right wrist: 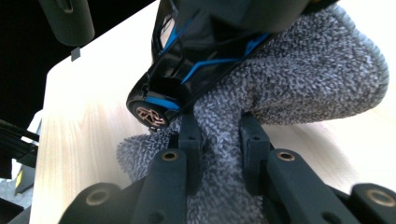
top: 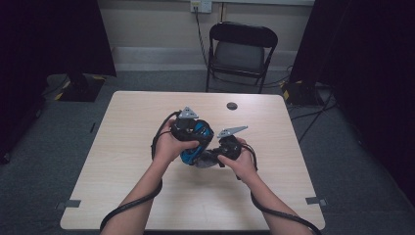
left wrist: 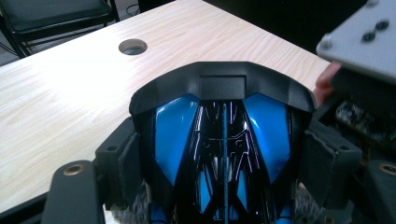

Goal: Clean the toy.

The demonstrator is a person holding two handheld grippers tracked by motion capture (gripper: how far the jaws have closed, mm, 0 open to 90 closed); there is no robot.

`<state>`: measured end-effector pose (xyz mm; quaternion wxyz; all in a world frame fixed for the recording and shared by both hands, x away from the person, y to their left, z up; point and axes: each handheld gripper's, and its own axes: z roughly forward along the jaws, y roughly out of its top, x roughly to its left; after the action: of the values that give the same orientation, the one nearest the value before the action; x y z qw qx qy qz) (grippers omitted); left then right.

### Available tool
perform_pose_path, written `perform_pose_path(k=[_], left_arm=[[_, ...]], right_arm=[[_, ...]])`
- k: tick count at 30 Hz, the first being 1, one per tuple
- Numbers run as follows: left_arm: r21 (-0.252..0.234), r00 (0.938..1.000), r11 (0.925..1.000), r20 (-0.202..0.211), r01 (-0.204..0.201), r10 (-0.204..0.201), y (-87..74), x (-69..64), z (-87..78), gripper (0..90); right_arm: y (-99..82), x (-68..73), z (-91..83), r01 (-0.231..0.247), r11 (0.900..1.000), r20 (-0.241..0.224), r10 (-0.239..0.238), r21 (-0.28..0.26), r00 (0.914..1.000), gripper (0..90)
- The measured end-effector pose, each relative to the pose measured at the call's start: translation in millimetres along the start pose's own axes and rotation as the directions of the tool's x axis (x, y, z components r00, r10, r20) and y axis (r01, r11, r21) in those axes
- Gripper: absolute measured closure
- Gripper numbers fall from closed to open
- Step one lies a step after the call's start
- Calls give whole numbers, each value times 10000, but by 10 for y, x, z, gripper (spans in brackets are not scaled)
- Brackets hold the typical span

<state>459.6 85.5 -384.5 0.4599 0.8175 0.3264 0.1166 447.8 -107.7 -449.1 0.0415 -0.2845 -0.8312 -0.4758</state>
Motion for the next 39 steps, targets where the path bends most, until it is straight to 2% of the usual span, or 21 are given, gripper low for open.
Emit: perform_pose_path(k=[2, 18, 25, 34, 39], left_arm=[[-15, 10000, 10000, -28, -13, 13, -3, 6, -7, 254], [-134, 10000, 9999, -89, 22, -23, 57, 17, -42, 254], [-316, 9997, 9995, -225, 96, -103, 74, 65, -90, 254], [-397, 9987, 9990, -461, 188, -207, 65, 132, -176, 254], [-221, 9983, 9996, -549, 170, -182, 6, 175, -207, 254]], right_arm=[[-8, 4, 21, -87, 10000, -78, 87, -11, 9999, 753], [-47, 88, 154, 139, 9995, -338, -129, 294, 9993, 753], [-136, 114, 193, 314, 9970, -516, -278, 701, 9983, 753], [-189, 113, 116, 621, 9915, -302, -590, 1143, 9978, 752], [-211, 16, -18, 504, 9942, 2, -506, 953, 9987, 751]])
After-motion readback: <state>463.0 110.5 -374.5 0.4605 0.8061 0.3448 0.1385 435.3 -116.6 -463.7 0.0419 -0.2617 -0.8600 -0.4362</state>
